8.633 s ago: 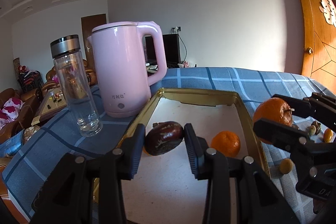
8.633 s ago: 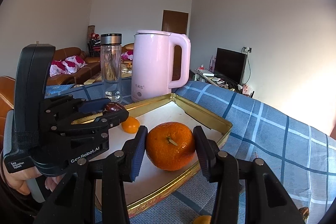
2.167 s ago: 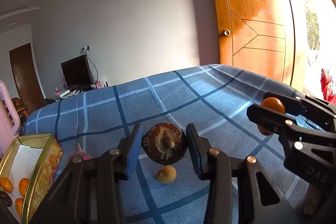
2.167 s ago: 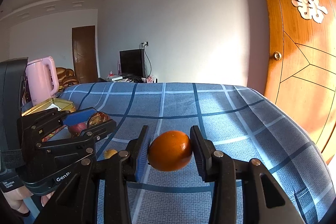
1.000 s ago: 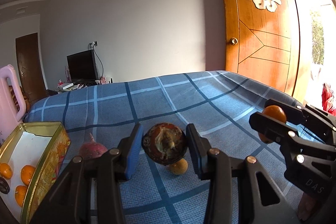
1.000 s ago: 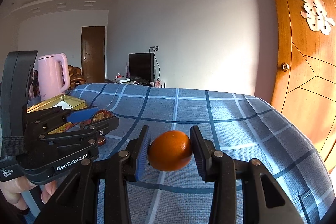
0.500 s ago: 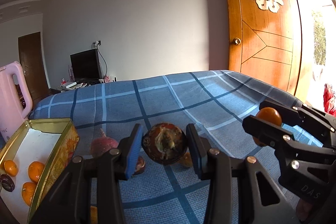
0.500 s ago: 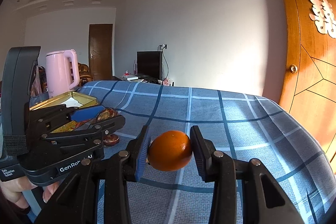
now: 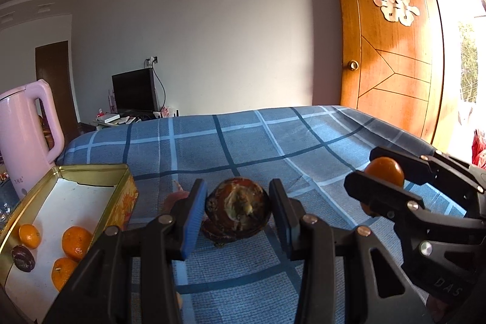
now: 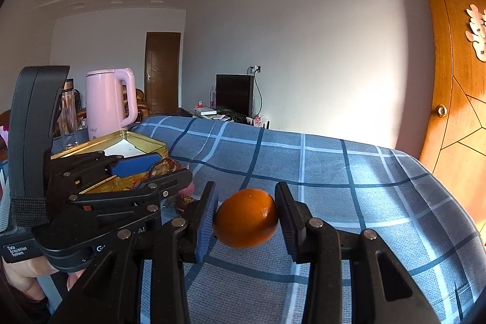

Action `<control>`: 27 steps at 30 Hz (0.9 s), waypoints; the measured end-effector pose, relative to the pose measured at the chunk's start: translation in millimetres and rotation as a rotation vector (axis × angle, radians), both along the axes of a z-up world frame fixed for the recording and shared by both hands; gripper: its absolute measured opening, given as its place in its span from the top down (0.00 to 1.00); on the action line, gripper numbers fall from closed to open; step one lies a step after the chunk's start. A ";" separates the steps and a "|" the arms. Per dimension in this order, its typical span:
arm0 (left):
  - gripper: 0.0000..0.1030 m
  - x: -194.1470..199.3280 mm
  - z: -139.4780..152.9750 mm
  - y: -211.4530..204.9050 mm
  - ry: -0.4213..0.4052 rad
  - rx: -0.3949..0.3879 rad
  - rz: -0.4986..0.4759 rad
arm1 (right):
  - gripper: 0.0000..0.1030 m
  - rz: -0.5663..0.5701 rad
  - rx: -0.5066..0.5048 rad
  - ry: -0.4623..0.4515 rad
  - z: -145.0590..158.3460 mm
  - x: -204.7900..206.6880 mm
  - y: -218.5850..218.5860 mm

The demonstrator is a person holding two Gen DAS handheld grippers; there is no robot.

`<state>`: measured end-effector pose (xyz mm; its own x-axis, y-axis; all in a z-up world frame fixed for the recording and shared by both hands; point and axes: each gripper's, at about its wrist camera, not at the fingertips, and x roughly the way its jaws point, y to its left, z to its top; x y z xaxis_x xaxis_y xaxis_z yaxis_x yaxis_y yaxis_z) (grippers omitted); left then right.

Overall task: Organize fruits
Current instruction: 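Carry the passion fruit and mandarin toward the tin tray with both grippers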

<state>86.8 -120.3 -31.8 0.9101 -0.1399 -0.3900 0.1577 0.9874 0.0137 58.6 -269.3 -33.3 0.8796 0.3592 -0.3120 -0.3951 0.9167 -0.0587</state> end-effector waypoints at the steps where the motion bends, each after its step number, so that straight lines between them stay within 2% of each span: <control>1: 0.57 -0.9 0.6 2.1 -0.003 0.002 0.004 | 0.60 0.005 -0.003 0.000 0.3 0.2 2.7; 27: 0.57 -25.1 9.2 70.1 -0.024 -0.004 0.116 | 0.60 0.150 -0.044 -0.030 17.0 -4.1 74.9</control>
